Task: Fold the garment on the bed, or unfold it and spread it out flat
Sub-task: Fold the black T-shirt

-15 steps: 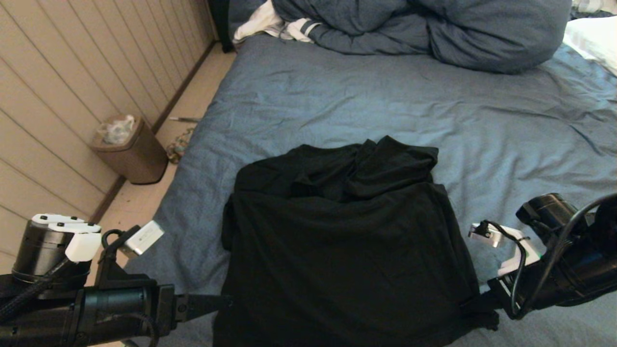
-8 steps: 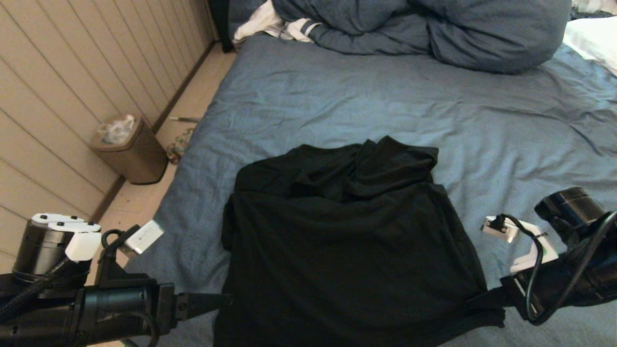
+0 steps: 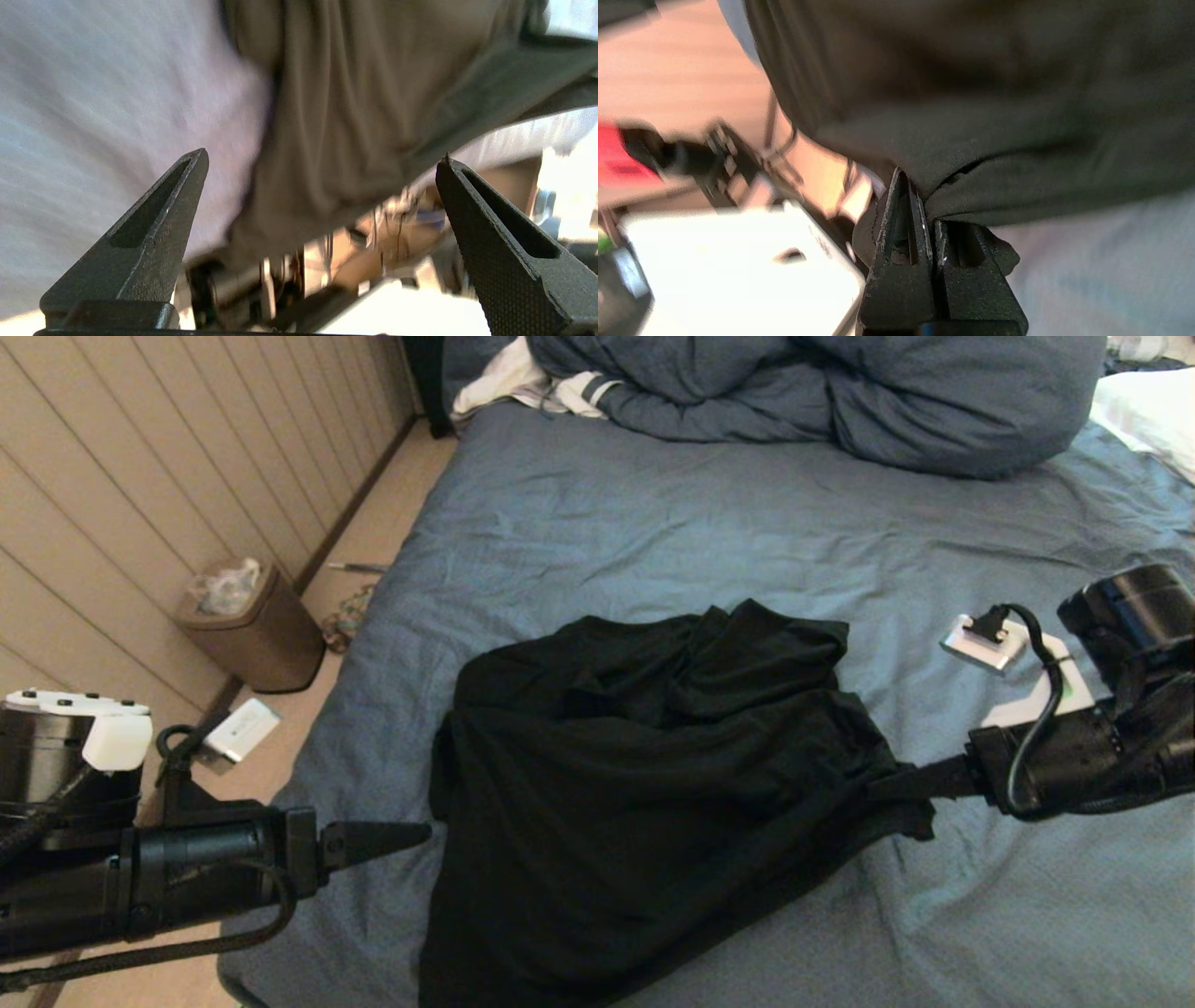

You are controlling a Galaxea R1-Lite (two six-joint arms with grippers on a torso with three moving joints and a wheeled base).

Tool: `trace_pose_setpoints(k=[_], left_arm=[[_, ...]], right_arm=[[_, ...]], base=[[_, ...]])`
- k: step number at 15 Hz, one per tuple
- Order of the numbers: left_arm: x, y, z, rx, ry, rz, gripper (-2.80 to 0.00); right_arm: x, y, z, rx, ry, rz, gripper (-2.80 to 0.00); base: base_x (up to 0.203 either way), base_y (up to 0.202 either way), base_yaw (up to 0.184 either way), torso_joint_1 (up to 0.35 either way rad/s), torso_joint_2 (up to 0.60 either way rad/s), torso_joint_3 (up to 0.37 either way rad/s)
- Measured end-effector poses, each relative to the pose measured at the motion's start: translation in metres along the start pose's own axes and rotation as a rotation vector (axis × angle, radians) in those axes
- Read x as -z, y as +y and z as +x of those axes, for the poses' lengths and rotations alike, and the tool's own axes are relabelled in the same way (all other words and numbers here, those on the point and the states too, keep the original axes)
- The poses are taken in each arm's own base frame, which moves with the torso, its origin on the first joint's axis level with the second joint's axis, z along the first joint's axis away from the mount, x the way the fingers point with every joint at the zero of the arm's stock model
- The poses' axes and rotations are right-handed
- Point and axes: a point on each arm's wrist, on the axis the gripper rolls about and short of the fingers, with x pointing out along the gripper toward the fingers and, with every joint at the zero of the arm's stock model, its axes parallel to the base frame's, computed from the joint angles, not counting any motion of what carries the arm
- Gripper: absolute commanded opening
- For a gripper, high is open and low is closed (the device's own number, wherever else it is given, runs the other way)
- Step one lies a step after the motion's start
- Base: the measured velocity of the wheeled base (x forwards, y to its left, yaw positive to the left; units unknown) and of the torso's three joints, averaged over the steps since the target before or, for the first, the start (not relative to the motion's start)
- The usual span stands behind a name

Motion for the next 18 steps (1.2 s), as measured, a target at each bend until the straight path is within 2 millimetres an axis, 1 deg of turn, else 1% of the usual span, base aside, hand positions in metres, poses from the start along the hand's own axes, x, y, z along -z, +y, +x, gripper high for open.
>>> trace_pose_setpoints(k=[2,5,7,9,11,14,16,18], left_arm=[[-0.011,-0.003,-0.004,-0.003,-0.035,0.000,0.00],[-0.025,-0.009,-0.008,-0.002,-0.055,0.004,0.00],[-0.031,-0.013,-0.009,-0.010,-0.047,-0.001,0.00],[-0.035,-0.012,-0.006,-0.014,-0.041,-0.003,0.00],[-0.034,-0.008,0.001,-0.028,-0.018,-0.016,0.00],[-0.020,0.001,0.004,-0.061,0.038,-0.052,0.00],[-0.004,0.006,0.001,-0.089,0.067,-0.071,0.00],[0.018,0.015,-0.002,-0.116,0.116,-0.095,0.00]], right_arm=[[-0.031,-0.001,0.003,-0.008,-0.046,0.010,-2.80],[-0.080,-0.008,0.013,-0.018,-0.119,0.021,-2.80],[-0.108,-0.019,0.024,-0.023,-0.157,0.032,-2.80],[-0.130,-0.034,0.040,-0.028,-0.185,0.046,-2.80],[-0.143,-0.052,0.060,-0.029,-0.220,0.038,-2.80],[-0.144,-0.067,0.076,-0.030,-0.212,0.045,-2.80],[-0.142,-0.071,0.082,-0.033,-0.202,0.046,-2.80],[-0.142,-0.072,0.085,-0.035,-0.199,0.050,-2.80]], base=[[0.000,0.000,0.000,0.000,0.00,0.000],[0.000,0.000,0.000,0.000,0.00,0.000],[0.000,0.000,0.000,0.000,0.00,0.000],[0.000,0.000,0.000,0.000,0.00,0.000],[0.000,0.000,0.000,0.000,0.00,0.000],[0.000,0.000,0.000,0.000,0.00,0.000],[0.000,0.000,0.000,0.000,0.00,0.000],[0.000,0.000,0.000,0.000,0.00,0.000]])
